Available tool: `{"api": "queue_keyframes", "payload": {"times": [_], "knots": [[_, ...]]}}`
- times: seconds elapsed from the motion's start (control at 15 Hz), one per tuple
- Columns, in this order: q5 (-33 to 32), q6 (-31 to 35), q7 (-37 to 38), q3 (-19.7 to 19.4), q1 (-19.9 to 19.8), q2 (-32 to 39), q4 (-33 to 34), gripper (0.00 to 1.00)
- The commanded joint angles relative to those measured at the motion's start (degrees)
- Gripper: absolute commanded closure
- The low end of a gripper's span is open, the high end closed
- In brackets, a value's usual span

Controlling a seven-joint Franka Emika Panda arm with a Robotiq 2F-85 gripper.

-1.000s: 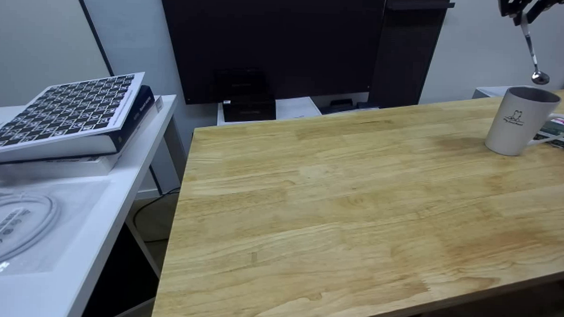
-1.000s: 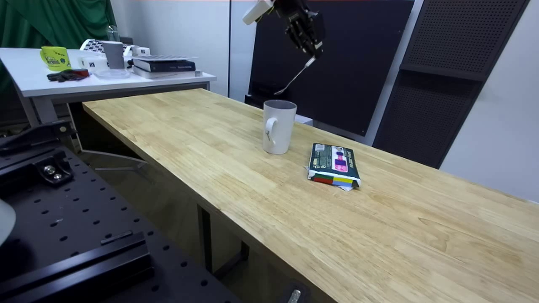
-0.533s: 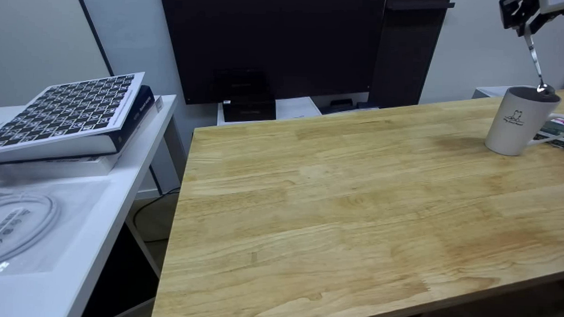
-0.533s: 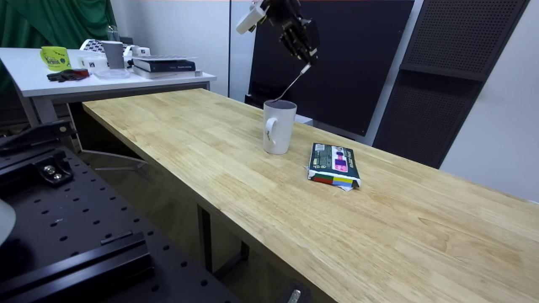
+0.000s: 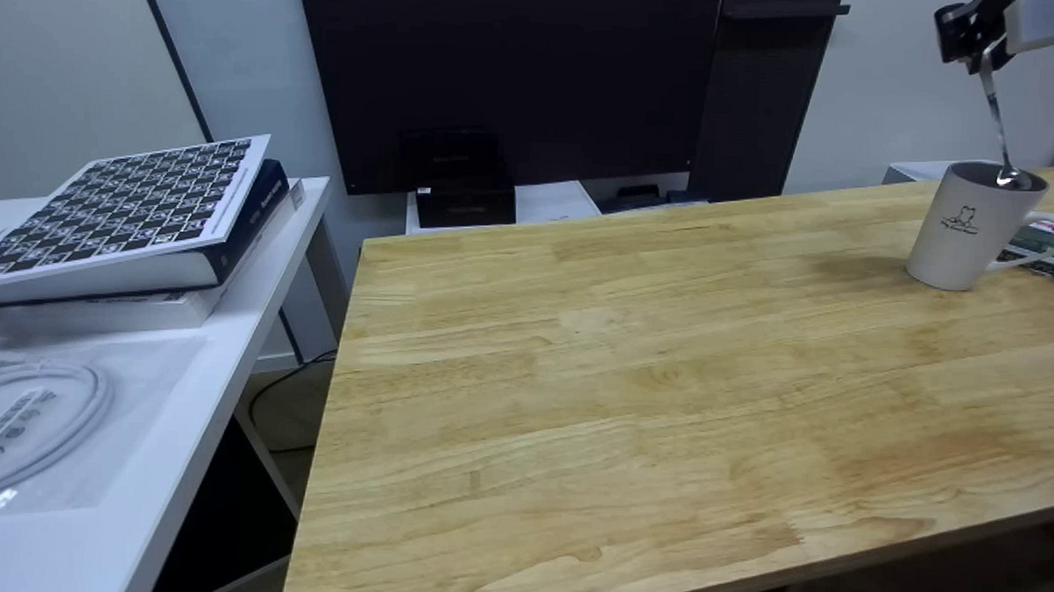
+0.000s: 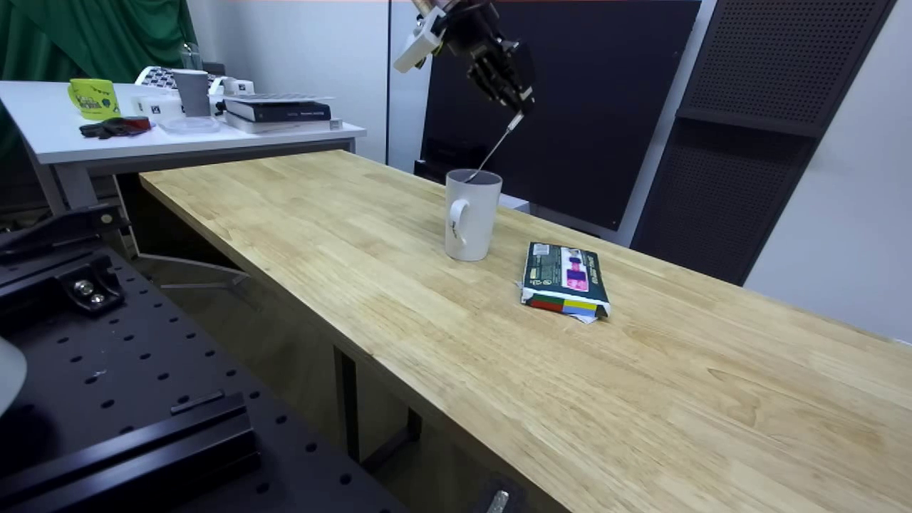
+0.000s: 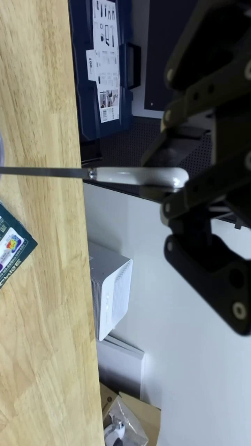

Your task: Pick up the spoon and put it in the mug

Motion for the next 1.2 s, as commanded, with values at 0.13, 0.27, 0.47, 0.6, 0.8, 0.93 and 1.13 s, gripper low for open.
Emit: {"api": "queue_keyframes", "payload": {"times": [0.13,0.27,0.47,0.6,0.8,0.93,1.13], "knots": [[-8.81,-1.07,14.51,-0.74,1.79,-0.77,-0.77,0.95],[-10.06,-0.75,18.41,-0.70,1.75,-0.97,-1.08,0.95],[-15.22,-1.79,26.38,-0.84,2.31,-1.04,-1.41,0.95],[-18.64,-2.88,30.31,-0.66,2.49,-0.87,-1.83,0.95],[-21.37,-4.48,33.02,-0.28,2.74,-0.50,-3.04,0.95],[-21.54,-5.06,33.50,-0.01,2.84,-0.30,-3.99,0.95],[-22.71,-9.19,33.18,10.60,-6.37,-0.98,-5.44,0.95]]}}
